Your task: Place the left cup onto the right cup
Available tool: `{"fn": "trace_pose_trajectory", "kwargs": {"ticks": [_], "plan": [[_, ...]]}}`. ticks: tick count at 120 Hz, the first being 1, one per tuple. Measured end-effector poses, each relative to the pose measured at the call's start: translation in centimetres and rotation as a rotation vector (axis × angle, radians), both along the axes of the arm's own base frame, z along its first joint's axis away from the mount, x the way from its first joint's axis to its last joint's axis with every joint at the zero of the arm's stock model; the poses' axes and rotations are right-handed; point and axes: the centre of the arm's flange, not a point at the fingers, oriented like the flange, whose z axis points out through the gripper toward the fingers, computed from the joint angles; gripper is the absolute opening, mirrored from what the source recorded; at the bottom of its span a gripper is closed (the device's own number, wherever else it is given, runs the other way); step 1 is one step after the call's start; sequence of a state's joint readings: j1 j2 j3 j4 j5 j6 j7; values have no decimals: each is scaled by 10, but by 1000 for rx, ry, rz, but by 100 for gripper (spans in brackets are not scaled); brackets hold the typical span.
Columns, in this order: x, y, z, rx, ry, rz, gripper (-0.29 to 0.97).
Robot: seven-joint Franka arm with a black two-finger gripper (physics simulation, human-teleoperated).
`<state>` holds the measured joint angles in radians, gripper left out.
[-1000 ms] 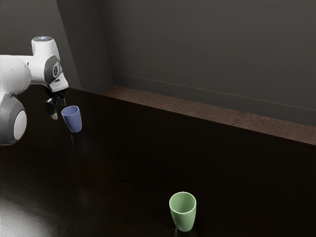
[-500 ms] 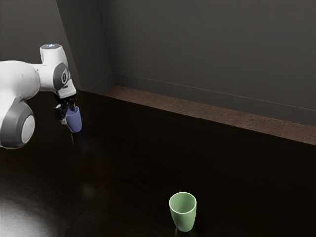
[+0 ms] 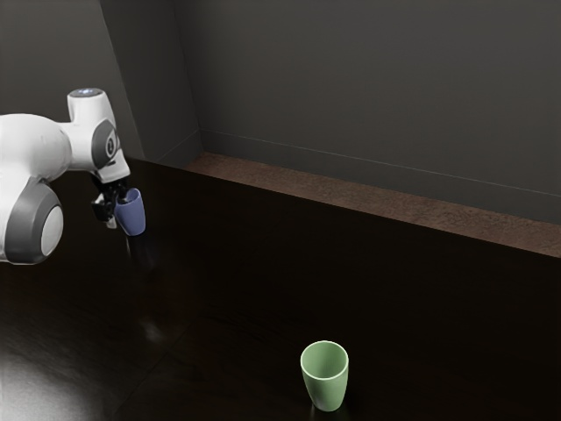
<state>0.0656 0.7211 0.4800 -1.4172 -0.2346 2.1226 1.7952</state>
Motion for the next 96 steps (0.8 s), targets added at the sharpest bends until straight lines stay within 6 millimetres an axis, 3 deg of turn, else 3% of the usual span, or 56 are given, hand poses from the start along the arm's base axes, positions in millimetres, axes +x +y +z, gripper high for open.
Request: {"fn": "trace_pose_trajectory", "kwargs": {"ticks": [24, 50, 96], "plan": [[2, 9, 5, 30, -32, -17, 22], [8, 5, 0, 52, -56, -51, 0], [16, -3, -3, 61, -88, -88, -9]]}}
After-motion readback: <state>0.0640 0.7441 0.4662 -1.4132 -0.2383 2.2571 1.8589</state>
